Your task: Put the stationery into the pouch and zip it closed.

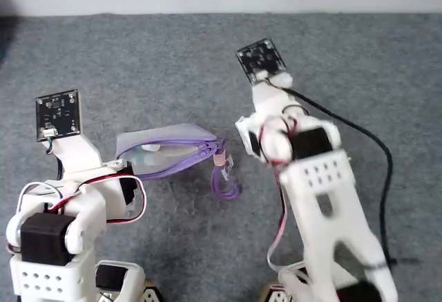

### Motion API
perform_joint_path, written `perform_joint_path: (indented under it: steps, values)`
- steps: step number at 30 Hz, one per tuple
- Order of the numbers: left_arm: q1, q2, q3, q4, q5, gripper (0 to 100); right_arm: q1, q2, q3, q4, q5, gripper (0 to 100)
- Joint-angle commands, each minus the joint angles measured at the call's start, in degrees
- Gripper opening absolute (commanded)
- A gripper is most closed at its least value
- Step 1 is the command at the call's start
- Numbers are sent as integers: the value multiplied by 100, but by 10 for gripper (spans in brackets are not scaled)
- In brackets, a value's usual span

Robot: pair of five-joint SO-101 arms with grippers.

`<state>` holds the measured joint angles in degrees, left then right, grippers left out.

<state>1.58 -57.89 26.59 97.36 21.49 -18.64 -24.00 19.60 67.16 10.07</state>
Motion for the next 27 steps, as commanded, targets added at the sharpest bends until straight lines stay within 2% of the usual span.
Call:
perform_joint_path:
  steps: [1,16,27]
  values:
    - [-26,53,-242,-26,79,11,48,919,-888,259,281,183]
    - [-35,53,-242,-26,79,11,268,5323,-5169,1631,422,186]
    - [-35,53,-233,-26,79,11,207,7319,-7516,2721,422,186]
